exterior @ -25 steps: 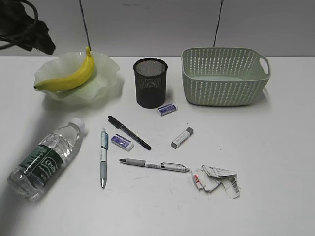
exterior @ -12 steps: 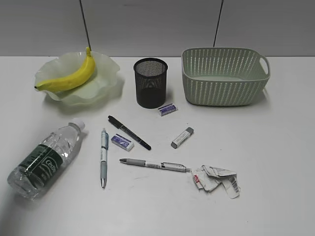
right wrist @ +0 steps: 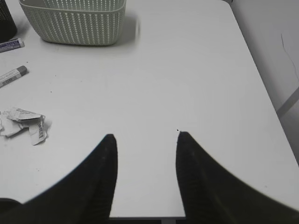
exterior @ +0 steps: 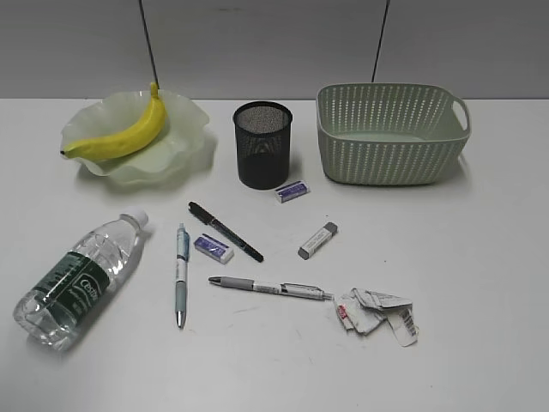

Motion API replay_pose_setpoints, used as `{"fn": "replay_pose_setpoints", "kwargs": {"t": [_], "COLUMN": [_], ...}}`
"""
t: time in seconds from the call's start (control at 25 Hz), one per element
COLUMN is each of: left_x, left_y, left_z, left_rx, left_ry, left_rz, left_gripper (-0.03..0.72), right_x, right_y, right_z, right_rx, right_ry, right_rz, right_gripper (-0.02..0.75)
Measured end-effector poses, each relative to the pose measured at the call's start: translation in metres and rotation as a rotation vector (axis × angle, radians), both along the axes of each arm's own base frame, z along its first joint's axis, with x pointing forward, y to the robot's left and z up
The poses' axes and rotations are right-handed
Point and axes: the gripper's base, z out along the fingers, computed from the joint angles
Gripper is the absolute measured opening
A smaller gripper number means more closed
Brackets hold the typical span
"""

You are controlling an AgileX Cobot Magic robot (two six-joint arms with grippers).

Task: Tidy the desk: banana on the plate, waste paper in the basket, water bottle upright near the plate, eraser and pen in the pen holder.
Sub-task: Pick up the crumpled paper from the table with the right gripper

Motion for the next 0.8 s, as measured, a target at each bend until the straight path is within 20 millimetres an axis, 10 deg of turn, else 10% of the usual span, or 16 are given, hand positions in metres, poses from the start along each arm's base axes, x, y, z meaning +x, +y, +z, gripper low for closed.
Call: {"fn": "replay_pose_setpoints", "kwargs": {"t": [0.4,0.8], "left_x": [-0.079,-0.118], "left_y": [0.004,0.01], "left_z": [-0.127,-0.139], "left_rx": [-0.007,-0.035], "left_ry": [-0.024,-0.274], "left_rz": [-0.049,-0.05], "left_gripper": [0.445,0.445], "right_x": [0.0,0.019], "right_y": [0.0,0.014], "right_z": [0.0,0.018], "right_rx": [0.0,-0.025], "right_ry": [0.0,-0.004], "right_rz": [0.0,0.185], "right_gripper": [0.342,0.342]}}
